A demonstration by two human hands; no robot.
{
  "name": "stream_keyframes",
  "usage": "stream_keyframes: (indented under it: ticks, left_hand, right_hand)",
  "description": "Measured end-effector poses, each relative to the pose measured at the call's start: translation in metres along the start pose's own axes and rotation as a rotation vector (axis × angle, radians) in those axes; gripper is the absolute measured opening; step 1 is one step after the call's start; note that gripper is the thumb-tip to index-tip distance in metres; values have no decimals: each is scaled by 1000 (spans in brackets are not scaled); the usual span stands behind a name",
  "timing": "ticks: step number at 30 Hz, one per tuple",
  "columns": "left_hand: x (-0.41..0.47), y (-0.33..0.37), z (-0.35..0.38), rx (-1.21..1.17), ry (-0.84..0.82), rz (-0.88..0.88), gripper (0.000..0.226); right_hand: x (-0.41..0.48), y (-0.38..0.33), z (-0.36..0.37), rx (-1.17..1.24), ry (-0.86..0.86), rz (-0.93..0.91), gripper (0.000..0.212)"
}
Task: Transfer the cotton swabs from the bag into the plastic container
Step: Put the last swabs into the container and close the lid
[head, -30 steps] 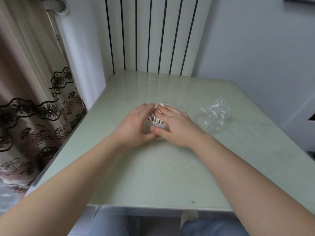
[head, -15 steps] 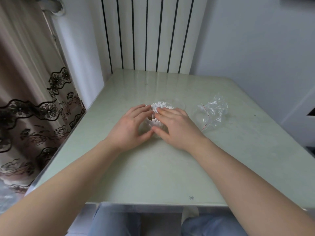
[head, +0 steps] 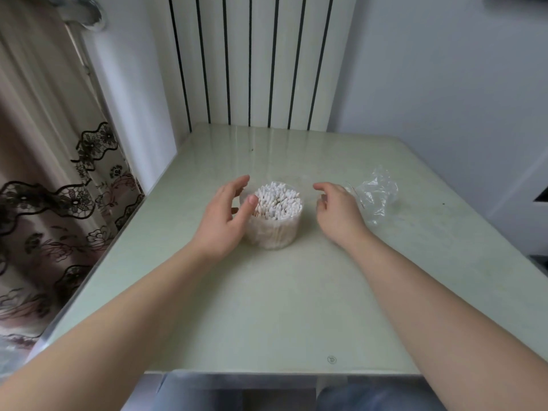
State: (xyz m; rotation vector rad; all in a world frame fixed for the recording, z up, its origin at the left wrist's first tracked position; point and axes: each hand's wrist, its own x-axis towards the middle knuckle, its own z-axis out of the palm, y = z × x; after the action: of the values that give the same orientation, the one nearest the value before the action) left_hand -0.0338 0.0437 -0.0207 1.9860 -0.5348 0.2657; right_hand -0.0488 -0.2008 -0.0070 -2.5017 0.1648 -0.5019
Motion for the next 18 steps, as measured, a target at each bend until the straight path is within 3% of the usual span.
stream_keyframes:
  ticks: [5,10,13,18]
  left_hand:
    - [7,-6,4,-62,35,-105,48]
    - [11,-5,5,-17,5,-110,50]
    - [11,-1,3,60,-22,-16,60]
    - [8,12,1,189,-132,85,68]
  right_hand:
    - [28,10,18,-313,-197,-147,39]
    - [39,4,18,-473,-187,-182,21]
    - [40,9,19,-354,-103,-177,16]
    - [30,-4,2,122,105,-50,12]
